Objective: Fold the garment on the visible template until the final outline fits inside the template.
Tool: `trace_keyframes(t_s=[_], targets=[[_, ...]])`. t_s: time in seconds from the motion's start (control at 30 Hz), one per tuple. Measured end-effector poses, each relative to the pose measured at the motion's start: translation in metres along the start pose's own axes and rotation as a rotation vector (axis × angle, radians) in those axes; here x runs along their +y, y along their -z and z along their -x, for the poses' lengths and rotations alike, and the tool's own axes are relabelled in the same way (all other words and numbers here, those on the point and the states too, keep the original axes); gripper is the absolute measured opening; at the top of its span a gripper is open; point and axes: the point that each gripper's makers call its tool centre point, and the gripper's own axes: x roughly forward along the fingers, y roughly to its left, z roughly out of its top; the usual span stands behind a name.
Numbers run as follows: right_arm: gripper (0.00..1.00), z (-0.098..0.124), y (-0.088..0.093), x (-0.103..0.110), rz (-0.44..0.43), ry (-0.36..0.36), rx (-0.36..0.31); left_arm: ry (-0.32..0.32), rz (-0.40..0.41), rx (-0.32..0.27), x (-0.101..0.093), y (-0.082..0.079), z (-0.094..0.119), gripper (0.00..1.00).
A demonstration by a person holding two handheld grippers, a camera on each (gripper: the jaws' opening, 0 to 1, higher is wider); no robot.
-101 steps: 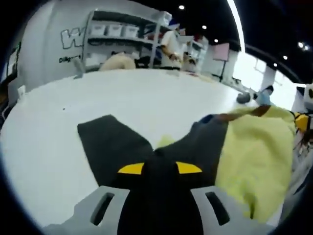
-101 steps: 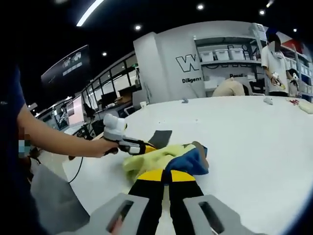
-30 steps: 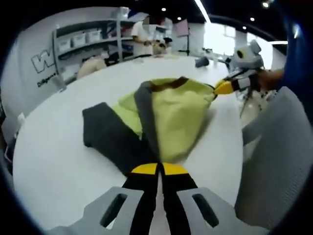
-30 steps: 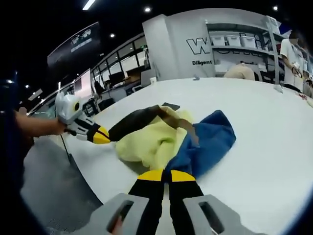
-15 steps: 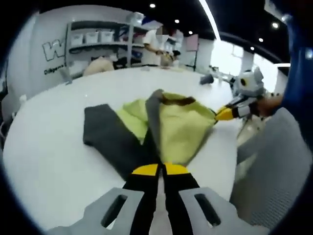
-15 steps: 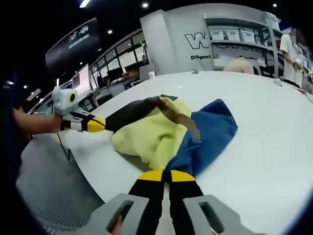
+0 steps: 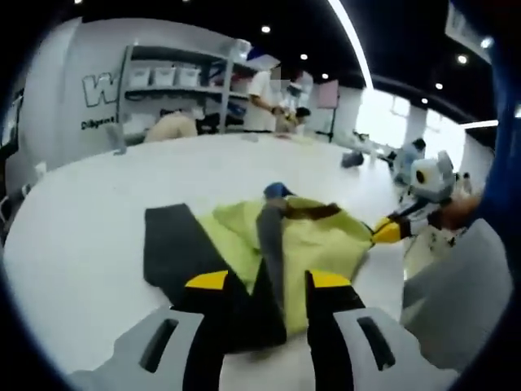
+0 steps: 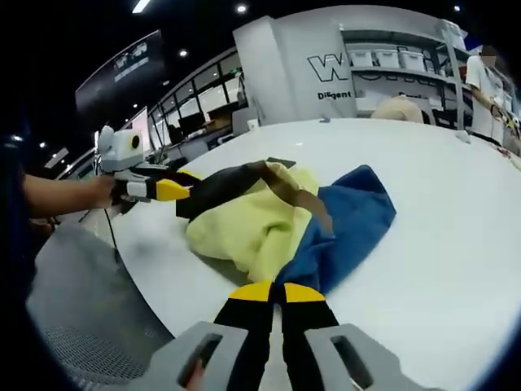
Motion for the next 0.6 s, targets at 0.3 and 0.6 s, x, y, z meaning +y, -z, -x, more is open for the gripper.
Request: trace_keyframes(t_s=[0.3,0.6], targets=[[0.0,0.003,-0.008,0.002,-0.016,0.007,-0.042,-0.008,-0.025,0.053,0.005,0.009,-0.017,0.13],[0.04,0.006,-0.014,0.003,-0.065,-0.016,-0.09,-0.039,-0.029,0.037,0.009,0.003,-0.008,0.03]])
